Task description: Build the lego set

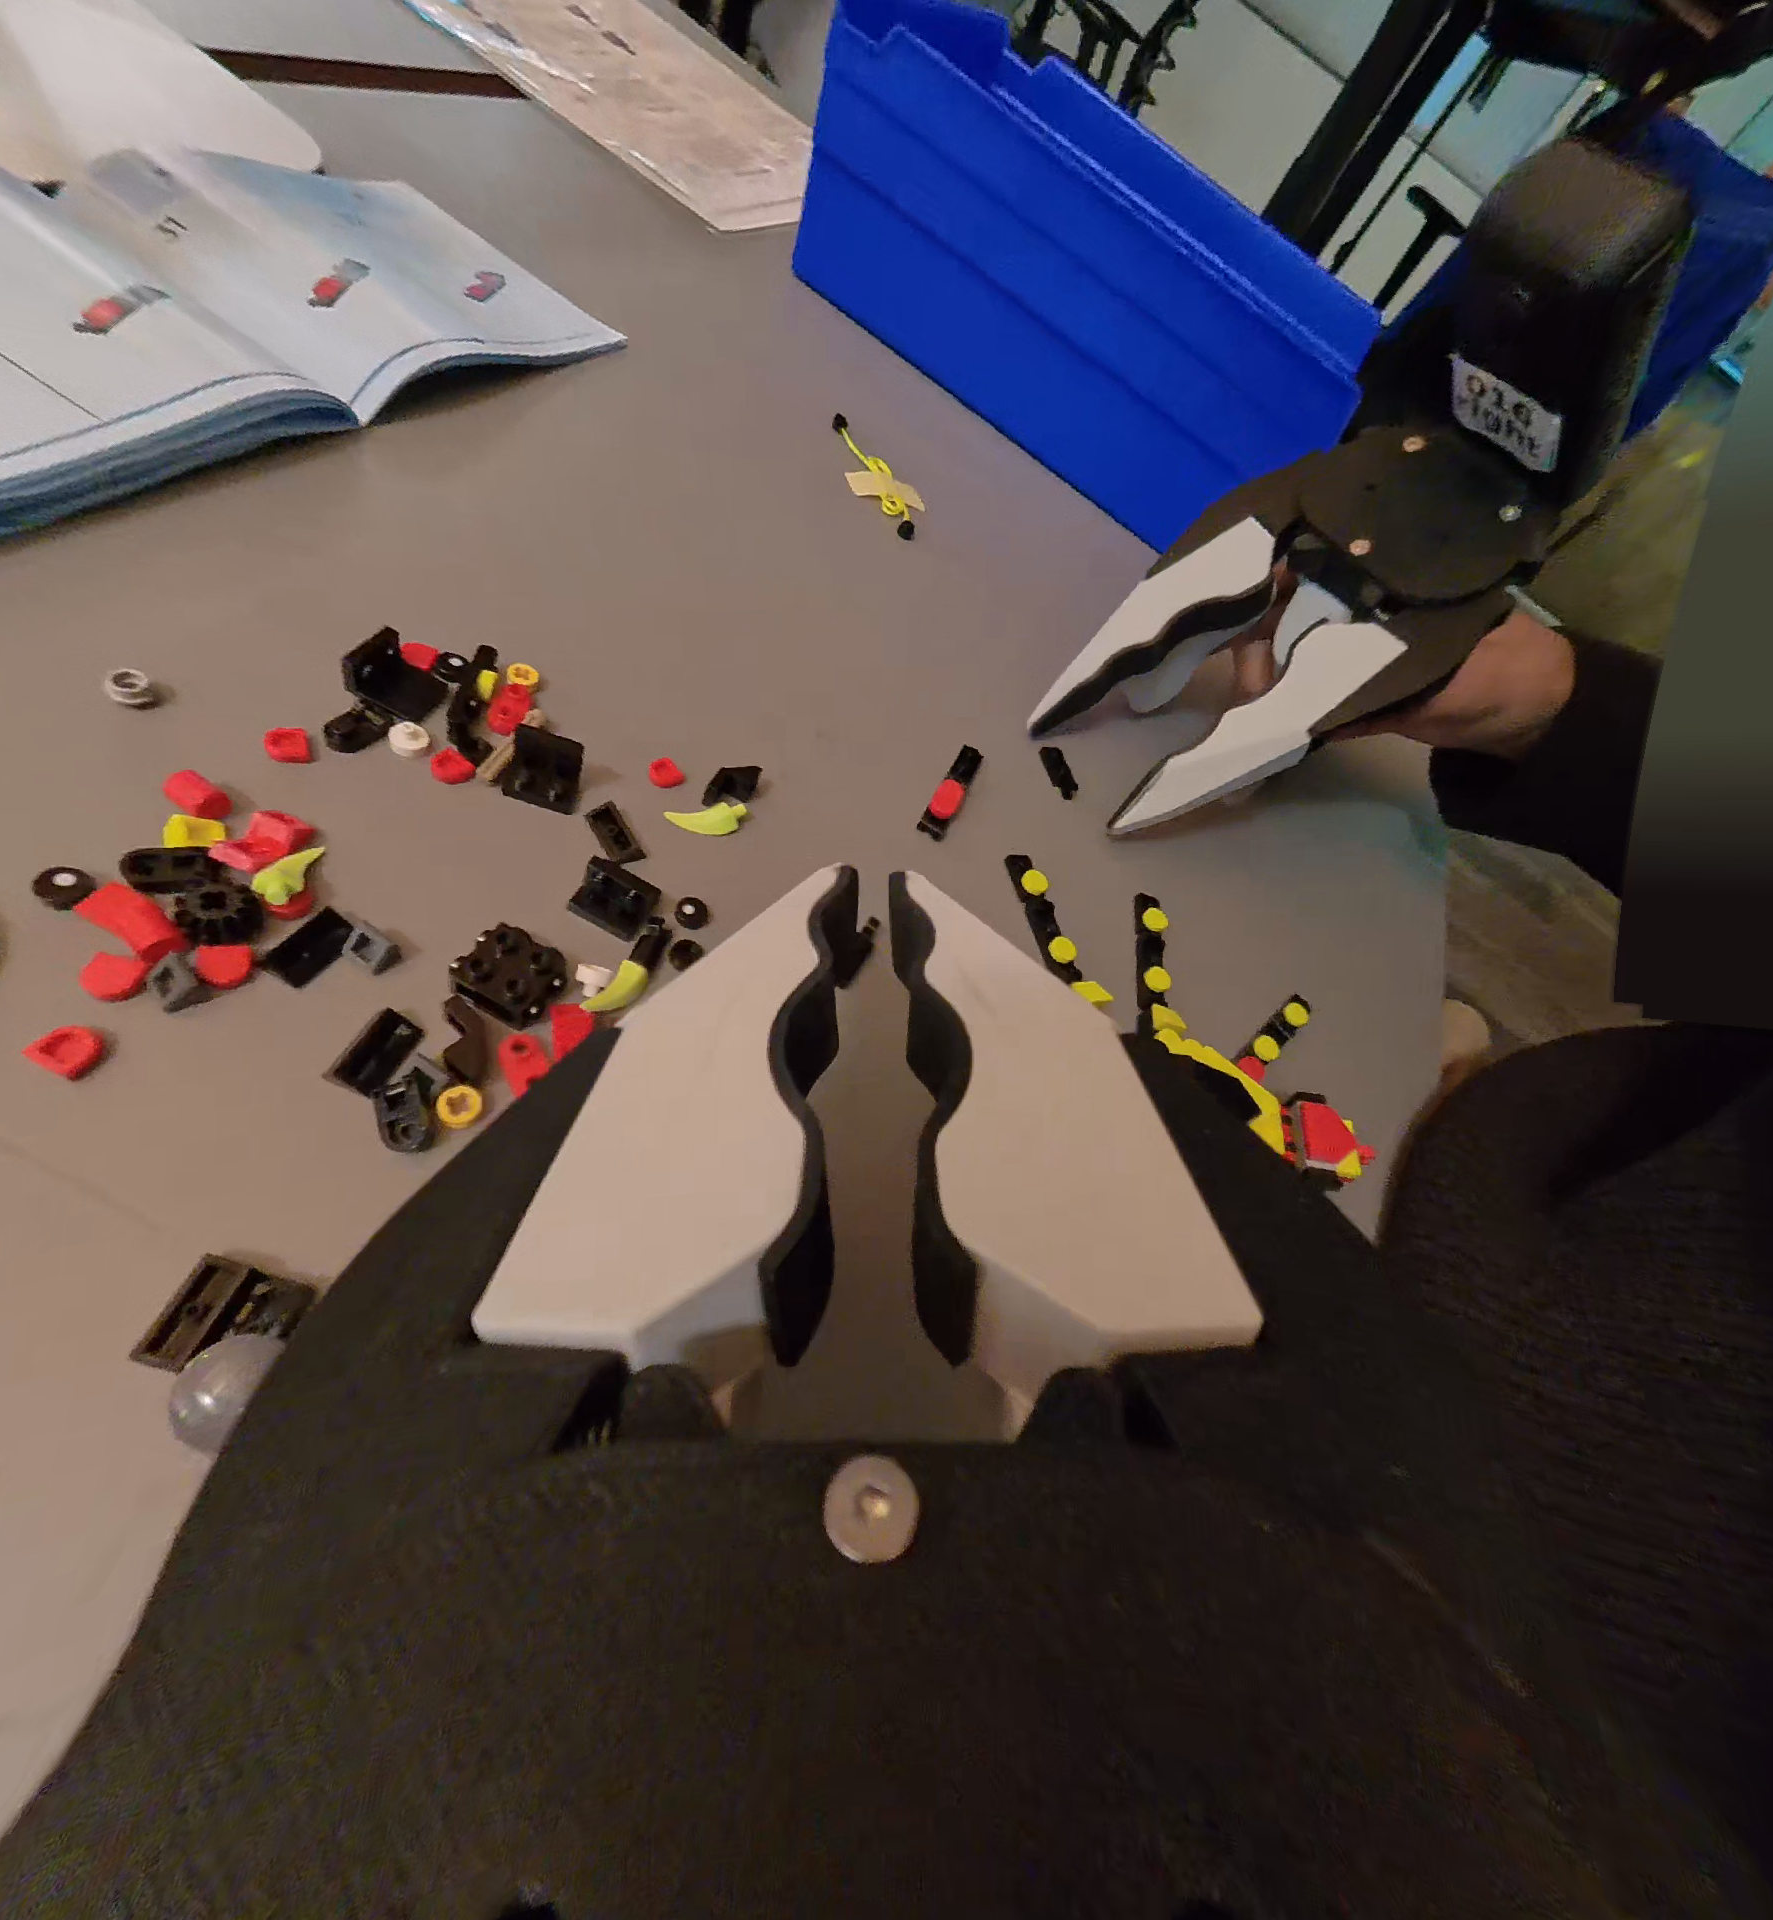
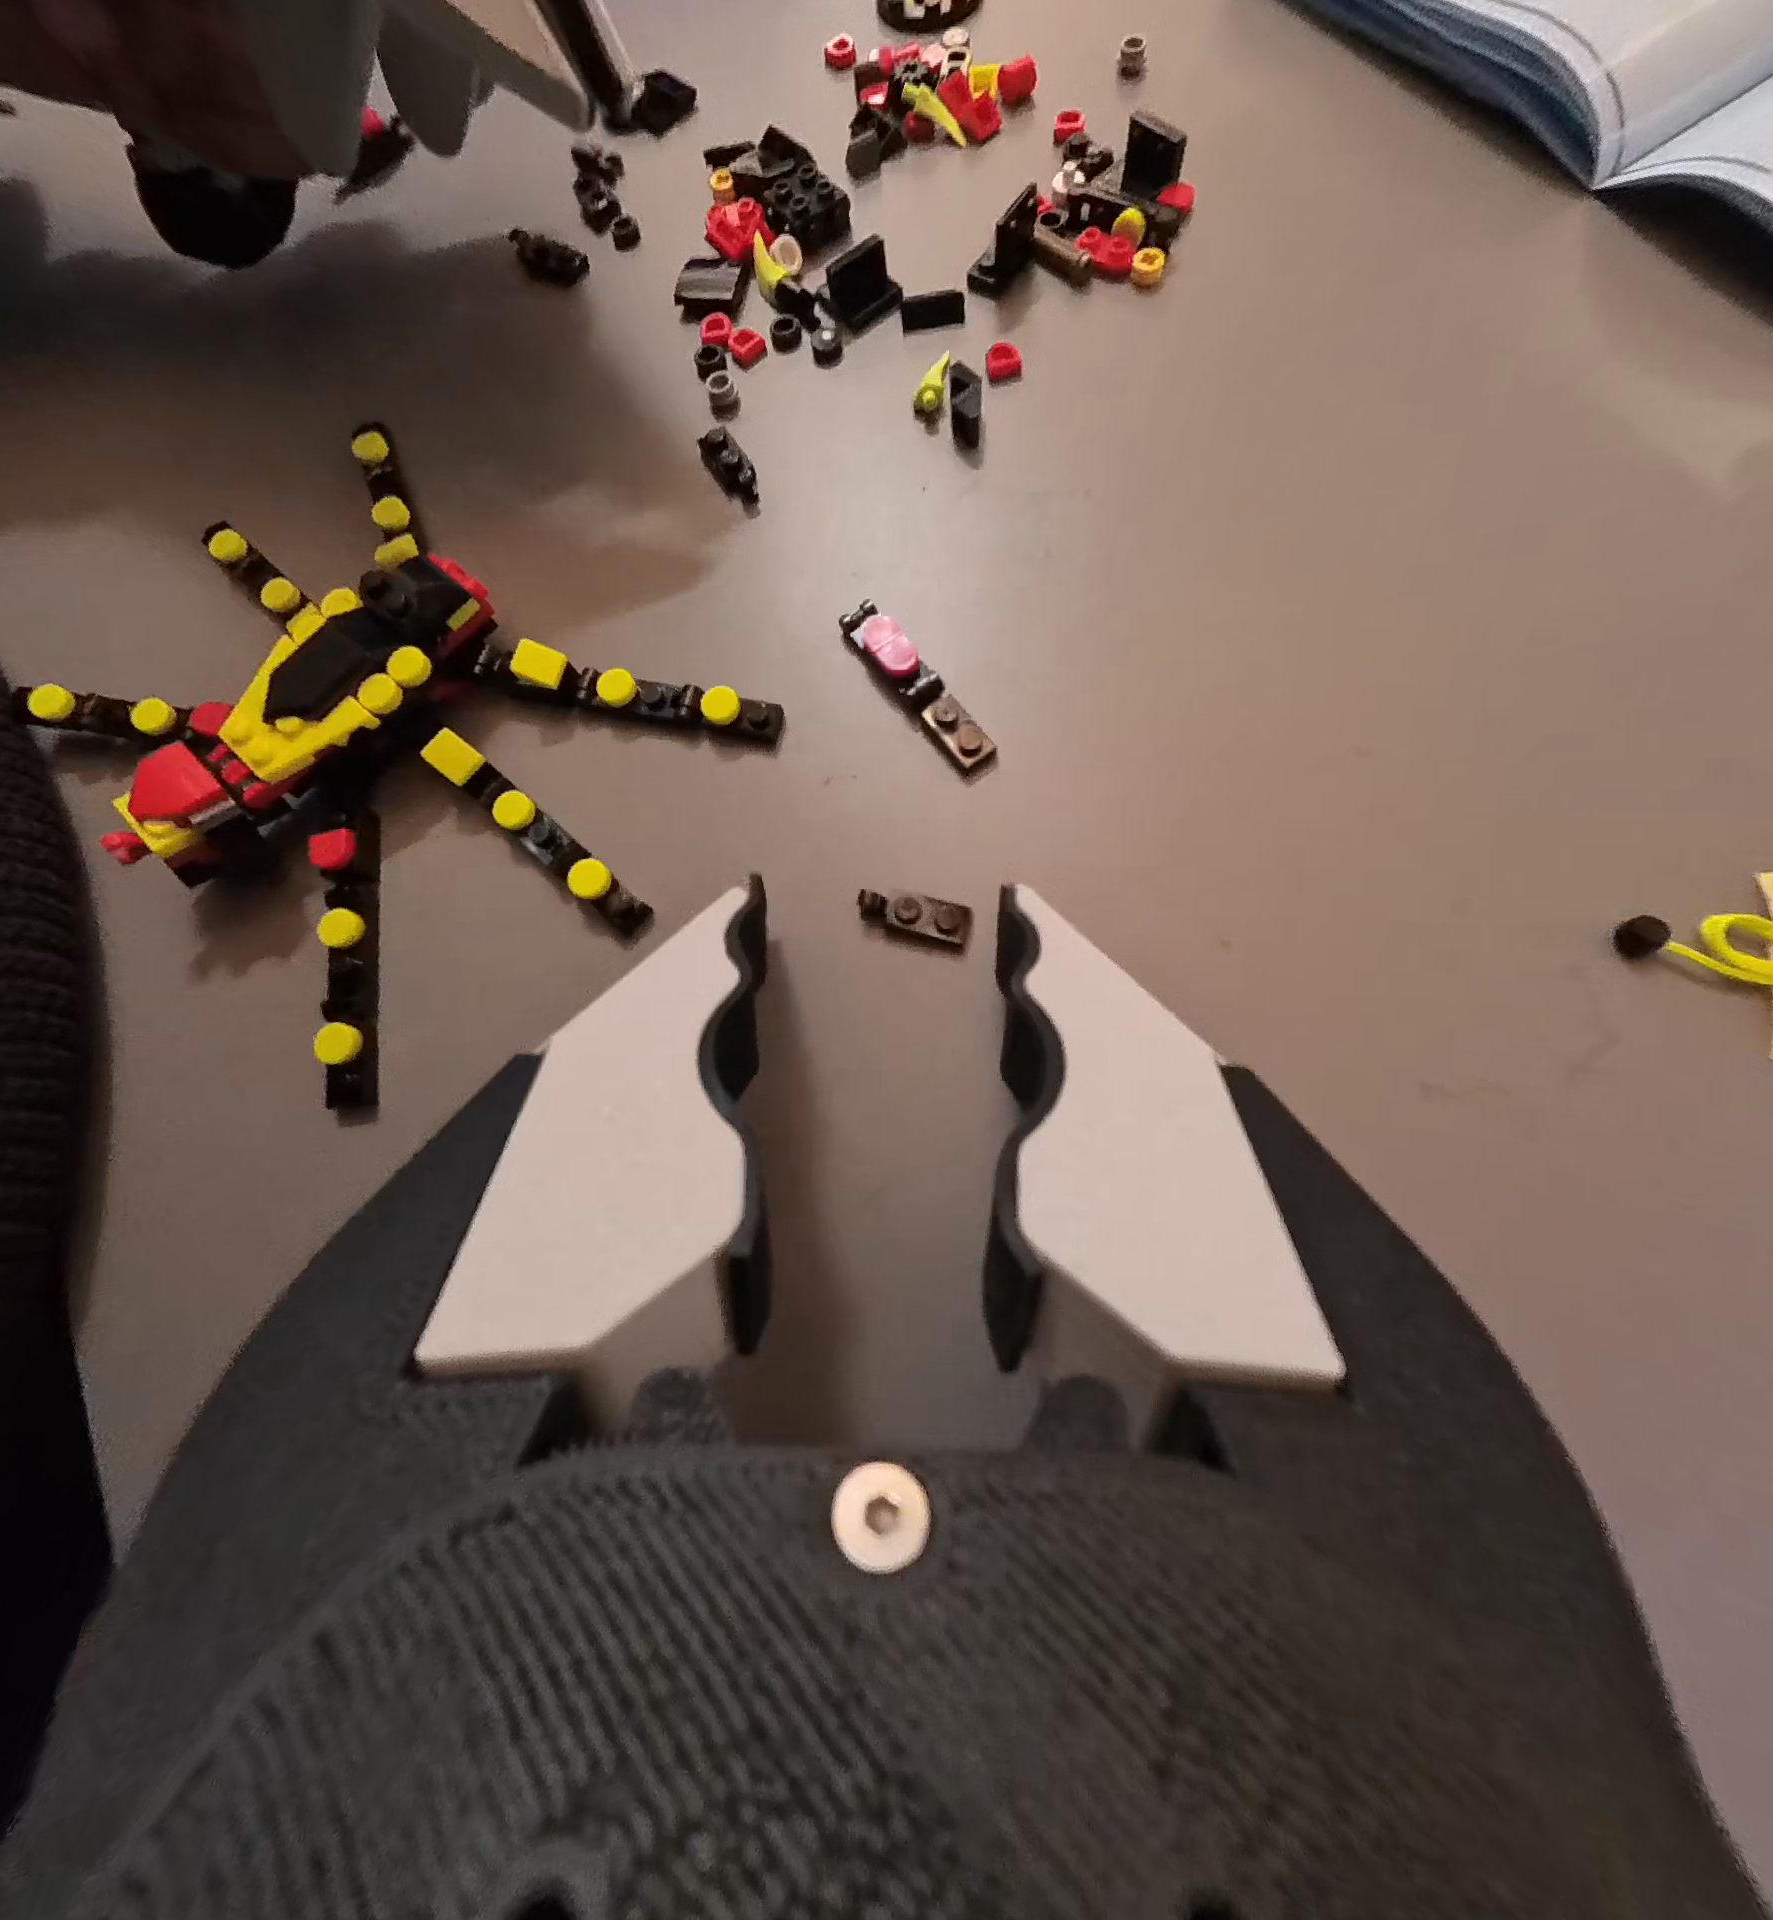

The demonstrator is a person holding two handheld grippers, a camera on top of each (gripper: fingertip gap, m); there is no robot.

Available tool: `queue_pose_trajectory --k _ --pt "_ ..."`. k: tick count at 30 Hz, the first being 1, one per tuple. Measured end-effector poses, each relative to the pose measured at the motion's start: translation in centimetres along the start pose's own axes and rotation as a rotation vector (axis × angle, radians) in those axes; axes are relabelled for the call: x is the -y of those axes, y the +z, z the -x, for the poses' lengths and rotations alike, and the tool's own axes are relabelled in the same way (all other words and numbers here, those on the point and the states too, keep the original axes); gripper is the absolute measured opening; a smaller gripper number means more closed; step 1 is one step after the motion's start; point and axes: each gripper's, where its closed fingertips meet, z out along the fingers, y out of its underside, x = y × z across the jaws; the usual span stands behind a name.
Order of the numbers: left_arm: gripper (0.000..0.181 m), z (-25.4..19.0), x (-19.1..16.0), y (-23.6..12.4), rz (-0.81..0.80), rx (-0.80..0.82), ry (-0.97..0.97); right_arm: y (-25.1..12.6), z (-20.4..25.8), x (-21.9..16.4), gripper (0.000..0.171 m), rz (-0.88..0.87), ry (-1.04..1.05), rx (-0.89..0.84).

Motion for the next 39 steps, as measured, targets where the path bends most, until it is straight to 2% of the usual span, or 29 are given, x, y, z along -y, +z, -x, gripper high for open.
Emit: queue_pose_trajectory --k 3,6,13,19,21,25,28,32,34,39 --pt "0.005 -0.5 -0.2 0.1 0.01 -0.025 -0.006 0.0 -0.1 -0.3 0.037 0.022 -0.046 -0.031" --pt "0.006 -0.6 -0.3 0.1 0.02 -0.028 0.001 -0.2 -0.5 -0.6 0.023 0.042 -0.066 -0.061" --pt "0.008 -1.2 -0.6 0.1 0.039 -0.055 -0.007 -1.0 -0.9 -1.3 0.0 0.072 -0.04 -0.086" --pt "0.008 -2.0 -1.0 0.3 0.057 -0.078 0.005 -1.0 -1.0 -1.3 0.0 0.075 -0.031 -0.09" --pt "0.009 -2.1 -1.1 0.3 0.063 -0.079 0.009 -1.0 -1.0 -1.2 0.012 0.071 -0.033 -0.099" --pt "0.009 -2.1 -1.1 0.3 0.058 -0.082 0.004 -1.1 -0.2 0.5 0.027 -0.016 -0.029 -0.062" --pt "0.011 -2.1 -1.2 0.3 0.065 -0.091 -0.015 -1.4 0.5 1.8 0.029 -0.097 -0.009 -0.022" --pt "0.015 -1.9 -1.1 0.4 0.06 -0.092 -0.03 -1.9 0.1 2.7 0.03 -0.147 -0.031 -0.051" --pt "0.016 -1.8 -1.0 0.3 0.056 -0.096 -0.04 -2.2 0.9 3.3 0.024 -0.189 -0.06 -0.007" --pt "0.018 -1.7 -1.2 0.4 0.064 -0.09 -0.034 -3.1 1.5 4.8 0.031 -0.301 -0.074 0.018"
